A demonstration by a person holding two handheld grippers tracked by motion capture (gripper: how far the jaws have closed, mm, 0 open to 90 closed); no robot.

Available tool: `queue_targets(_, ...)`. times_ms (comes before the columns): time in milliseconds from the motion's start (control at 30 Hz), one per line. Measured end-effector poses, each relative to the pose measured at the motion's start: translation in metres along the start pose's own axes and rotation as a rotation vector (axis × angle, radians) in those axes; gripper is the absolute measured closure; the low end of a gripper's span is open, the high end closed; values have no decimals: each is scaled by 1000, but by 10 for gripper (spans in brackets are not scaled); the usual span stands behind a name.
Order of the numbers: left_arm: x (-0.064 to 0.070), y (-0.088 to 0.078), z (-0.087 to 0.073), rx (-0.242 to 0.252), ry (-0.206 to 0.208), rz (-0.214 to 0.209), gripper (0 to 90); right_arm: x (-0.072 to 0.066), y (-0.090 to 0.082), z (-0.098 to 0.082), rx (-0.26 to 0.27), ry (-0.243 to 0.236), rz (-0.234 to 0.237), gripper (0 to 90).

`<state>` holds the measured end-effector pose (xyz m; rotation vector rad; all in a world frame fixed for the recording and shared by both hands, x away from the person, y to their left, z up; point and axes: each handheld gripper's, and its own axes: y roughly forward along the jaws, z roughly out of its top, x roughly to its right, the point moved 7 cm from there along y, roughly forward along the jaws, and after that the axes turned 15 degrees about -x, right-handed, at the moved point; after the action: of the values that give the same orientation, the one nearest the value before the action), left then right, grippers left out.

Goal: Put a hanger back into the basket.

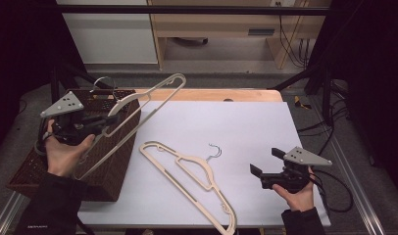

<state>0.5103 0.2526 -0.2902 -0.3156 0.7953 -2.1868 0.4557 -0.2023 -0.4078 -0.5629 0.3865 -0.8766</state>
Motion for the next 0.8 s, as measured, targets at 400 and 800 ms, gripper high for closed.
queue_targets(400, -54, -18, -20, -3, -33, 51, 858, 1, 0, -1, -1, -3, -10, 40)
queue_targets(800, -101, -20, -53, -79, -88, 108, 859, 1, 3, -2, -15, -3, -21, 38)
